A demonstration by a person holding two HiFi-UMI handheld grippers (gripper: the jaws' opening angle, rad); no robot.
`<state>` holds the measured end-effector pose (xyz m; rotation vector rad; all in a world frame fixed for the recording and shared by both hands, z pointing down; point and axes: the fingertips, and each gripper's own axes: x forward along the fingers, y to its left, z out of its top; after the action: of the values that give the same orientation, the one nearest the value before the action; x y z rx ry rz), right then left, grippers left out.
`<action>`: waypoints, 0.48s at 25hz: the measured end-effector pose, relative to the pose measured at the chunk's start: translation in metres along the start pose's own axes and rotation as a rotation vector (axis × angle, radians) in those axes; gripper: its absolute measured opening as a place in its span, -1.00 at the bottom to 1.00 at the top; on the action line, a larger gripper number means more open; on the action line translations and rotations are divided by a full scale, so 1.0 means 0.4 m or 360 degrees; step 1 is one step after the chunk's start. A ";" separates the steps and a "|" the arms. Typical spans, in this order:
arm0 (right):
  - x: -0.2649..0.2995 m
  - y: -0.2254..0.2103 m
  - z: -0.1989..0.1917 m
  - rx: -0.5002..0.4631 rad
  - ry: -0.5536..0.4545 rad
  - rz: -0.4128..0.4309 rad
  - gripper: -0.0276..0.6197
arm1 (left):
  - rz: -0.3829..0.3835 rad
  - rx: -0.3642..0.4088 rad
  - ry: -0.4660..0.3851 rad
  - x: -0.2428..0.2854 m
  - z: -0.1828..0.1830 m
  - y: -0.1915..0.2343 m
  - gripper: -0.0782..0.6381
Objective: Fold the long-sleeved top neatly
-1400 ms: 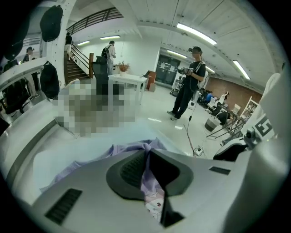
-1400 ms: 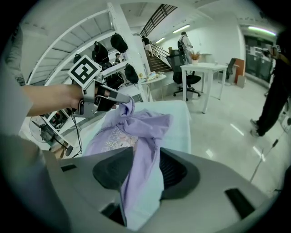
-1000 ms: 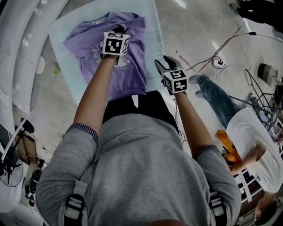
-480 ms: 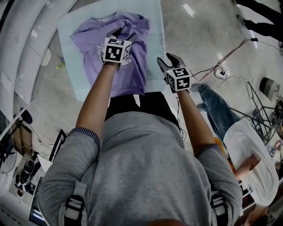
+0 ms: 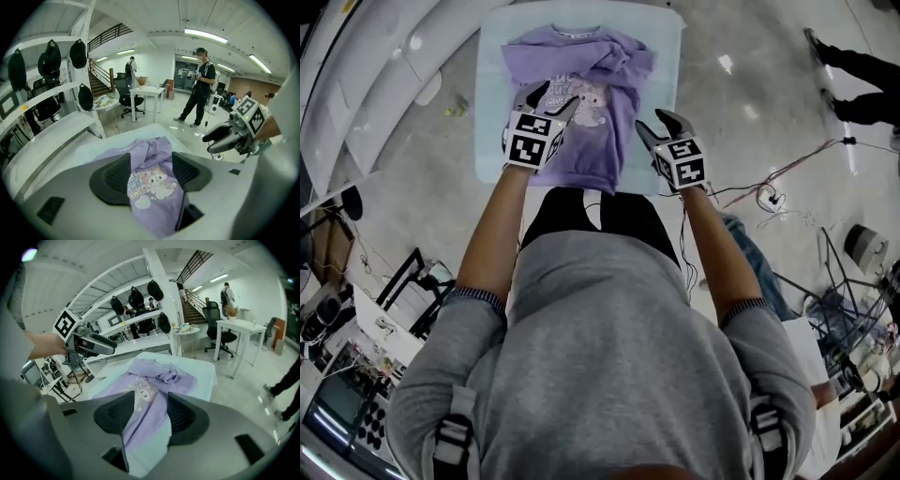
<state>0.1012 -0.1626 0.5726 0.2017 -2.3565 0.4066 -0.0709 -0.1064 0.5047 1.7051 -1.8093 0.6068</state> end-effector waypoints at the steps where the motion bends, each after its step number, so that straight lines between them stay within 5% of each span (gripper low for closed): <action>1: 0.000 0.020 -0.003 -0.0025 0.0004 0.0009 -0.19 | 0.0001 0.0016 0.0003 -0.024 -0.019 0.004 0.05; 12: 0.026 0.287 -0.169 -0.0323 0.0207 0.0138 -0.13 | -0.0293 0.0443 0.0116 -0.165 -0.341 -0.030 0.05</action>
<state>0.1073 -0.0318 0.5995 -0.0223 -2.2649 0.2127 -0.0441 0.0330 0.5589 1.9775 -1.5523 0.8603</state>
